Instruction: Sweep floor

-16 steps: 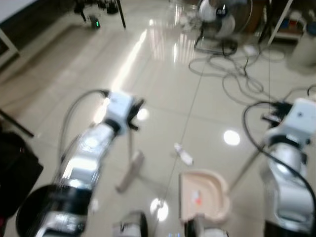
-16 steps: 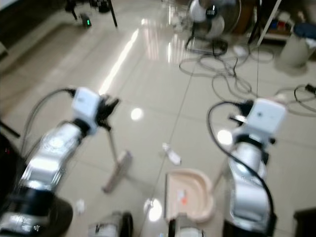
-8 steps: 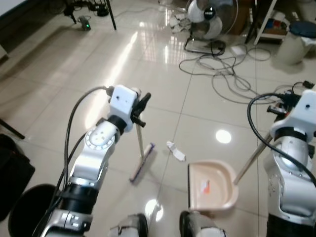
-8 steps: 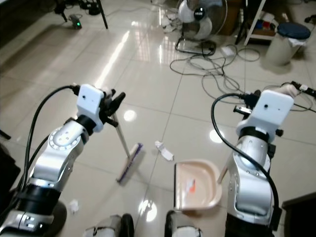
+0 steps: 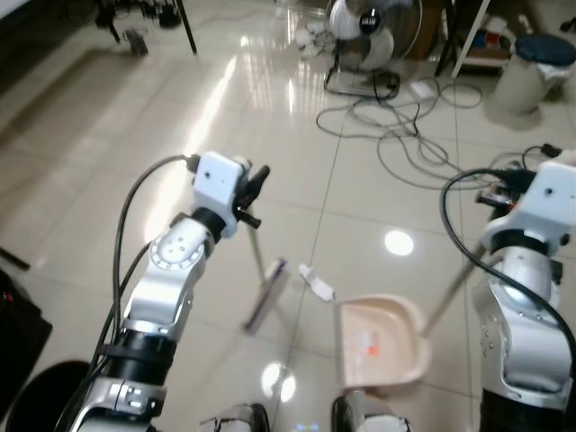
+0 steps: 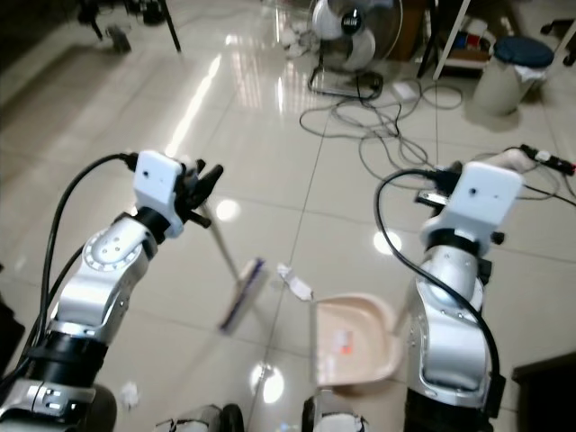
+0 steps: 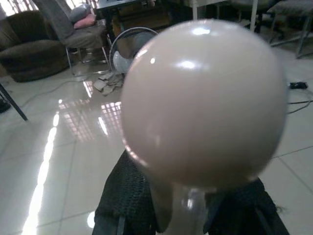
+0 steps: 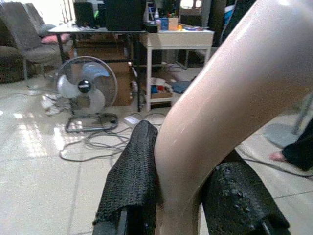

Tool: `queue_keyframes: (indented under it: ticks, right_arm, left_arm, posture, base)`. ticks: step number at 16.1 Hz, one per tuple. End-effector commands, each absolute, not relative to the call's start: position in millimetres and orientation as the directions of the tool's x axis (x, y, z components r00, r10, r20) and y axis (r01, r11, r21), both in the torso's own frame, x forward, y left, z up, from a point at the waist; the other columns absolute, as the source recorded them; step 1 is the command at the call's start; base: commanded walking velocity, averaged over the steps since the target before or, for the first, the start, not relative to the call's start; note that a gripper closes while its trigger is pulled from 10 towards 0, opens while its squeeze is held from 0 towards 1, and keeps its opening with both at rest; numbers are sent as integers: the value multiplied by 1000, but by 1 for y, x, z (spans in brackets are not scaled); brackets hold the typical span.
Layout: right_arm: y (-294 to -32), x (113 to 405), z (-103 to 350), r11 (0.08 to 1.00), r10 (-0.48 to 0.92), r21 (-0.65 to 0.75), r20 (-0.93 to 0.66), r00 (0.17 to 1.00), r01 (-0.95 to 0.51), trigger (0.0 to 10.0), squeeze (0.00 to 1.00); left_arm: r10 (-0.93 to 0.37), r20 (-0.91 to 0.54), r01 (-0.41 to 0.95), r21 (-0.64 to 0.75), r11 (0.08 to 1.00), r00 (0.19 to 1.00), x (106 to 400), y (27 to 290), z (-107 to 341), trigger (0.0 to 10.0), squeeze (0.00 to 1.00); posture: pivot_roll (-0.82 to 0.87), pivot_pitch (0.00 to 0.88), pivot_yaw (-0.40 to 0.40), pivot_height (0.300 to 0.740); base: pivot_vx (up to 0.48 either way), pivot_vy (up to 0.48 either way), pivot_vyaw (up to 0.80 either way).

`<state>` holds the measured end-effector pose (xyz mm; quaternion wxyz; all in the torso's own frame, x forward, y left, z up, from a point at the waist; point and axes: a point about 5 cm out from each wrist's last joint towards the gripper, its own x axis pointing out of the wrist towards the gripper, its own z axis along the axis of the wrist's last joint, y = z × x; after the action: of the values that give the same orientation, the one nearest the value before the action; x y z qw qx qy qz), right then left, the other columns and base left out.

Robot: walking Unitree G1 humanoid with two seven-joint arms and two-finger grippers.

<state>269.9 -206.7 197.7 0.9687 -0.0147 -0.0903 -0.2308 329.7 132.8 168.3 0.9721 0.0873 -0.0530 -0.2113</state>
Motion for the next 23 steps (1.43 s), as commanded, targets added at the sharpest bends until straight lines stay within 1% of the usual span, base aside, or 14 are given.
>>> queue_keyframes:
  ticks: [1, 6, 9, 20, 21, 23]
  right_arm:
    - [-211, 266, 207, 883, -463, 26, 222, 858, 469, 10000, 0]
    - [-212, 266, 206, 881, -469, 33, 211, 858, 473, 10000, 0]
    - [-212, 266, 205, 879, -472, 34, 206, 857, 476, 10000, 0]
    - [-215, 266, 200, 870, -491, 47, 197, 849, 492, 10000, 0]
    - [-216, 267, 199, 868, -493, 46, 199, 847, 494, 10000, 0]
    - [-215, 269, 198, 877, -475, 38, 220, 852, 479, 10000, 0]
  left_arm:
    - [-436, 98, 410, 210, 888, 895, 330, 130, 176, 10000, 0]
    - [-437, 96, 411, 210, 887, 894, 331, 131, 176, 10000, 0]
    - [-437, 95, 411, 211, 887, 894, 333, 131, 177, 10000, 0]
    - [-448, 92, 421, 218, 880, 889, 334, 134, 177, 10000, 0]
    - [-458, 107, 432, 201, 879, 882, 333, 133, 177, 10000, 0]
    - [-477, 95, 448, 223, 866, 874, 334, 129, 175, 10000, 0]
  posture:
    - [-67, 178, 55, 740]
    - [-67, 181, 56, 740]
    - [-66, 181, 59, 740]
    - [-51, 203, 72, 740]
    - [-51, 206, 74, 740]
    - [-43, 231, 81, 740]
  base:
    - [390, 0, 0]
    - [392, 0, 0]
    - [391, 0, -800]
    - [388, 0, 0]
    - [0, 0, 0]
    - [0, 0, 0]
